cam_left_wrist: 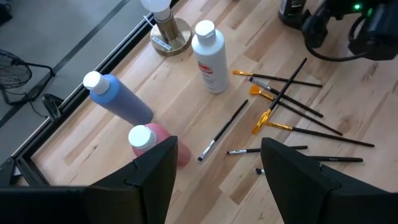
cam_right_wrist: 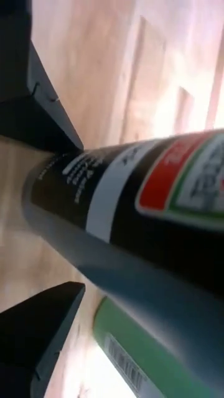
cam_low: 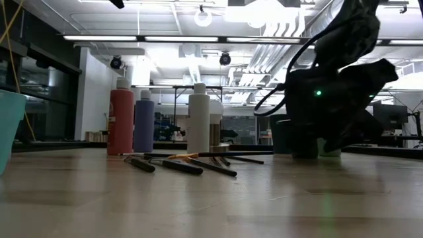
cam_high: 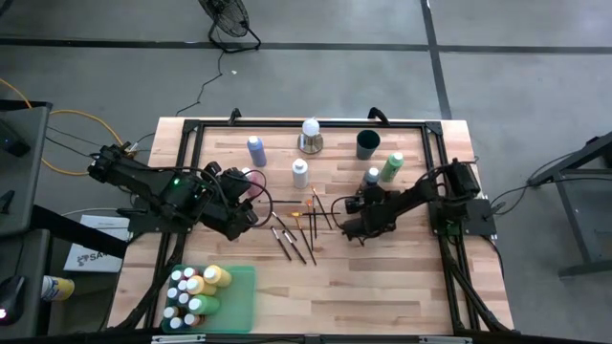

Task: Pick & Place Paint Supplies
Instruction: Put the green paint bottle into the green bin

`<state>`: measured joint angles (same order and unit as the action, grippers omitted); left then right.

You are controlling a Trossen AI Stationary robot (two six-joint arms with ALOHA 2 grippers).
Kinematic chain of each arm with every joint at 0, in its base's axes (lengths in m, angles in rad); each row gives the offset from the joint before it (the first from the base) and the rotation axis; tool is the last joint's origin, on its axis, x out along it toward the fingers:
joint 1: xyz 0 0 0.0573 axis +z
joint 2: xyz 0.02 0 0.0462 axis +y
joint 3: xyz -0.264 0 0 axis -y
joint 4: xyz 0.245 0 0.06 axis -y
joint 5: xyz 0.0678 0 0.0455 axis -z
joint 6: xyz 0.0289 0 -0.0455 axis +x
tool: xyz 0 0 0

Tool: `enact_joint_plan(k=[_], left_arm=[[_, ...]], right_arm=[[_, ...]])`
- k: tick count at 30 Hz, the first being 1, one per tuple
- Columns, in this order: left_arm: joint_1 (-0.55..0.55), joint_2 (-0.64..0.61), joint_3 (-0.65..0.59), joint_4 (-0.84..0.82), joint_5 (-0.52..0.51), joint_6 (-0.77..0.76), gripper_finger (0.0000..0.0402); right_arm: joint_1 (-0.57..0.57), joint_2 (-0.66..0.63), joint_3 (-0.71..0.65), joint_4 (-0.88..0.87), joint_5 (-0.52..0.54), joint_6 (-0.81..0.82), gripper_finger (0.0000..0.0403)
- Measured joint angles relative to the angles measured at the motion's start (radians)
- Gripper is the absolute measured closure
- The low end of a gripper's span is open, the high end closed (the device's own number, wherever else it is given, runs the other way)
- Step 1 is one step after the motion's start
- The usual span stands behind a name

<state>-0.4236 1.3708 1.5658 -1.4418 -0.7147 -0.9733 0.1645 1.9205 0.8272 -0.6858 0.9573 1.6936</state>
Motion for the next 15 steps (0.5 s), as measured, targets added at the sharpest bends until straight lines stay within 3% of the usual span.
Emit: enact_joint_plan(k=[10,15], left_arm=[[0.0,0.0,0.0,0.0,0.0,0.0,0.0177],[0.0,0.0,0.0,0.0,0.001,0.0,0.0177]], right_arm=[[-0.096,0.0,0.0,0.047,0.001,-0.005,0.0137],[-0.115,-0.001,0.0,0.122,-0.028,-0.107,0.0185]])
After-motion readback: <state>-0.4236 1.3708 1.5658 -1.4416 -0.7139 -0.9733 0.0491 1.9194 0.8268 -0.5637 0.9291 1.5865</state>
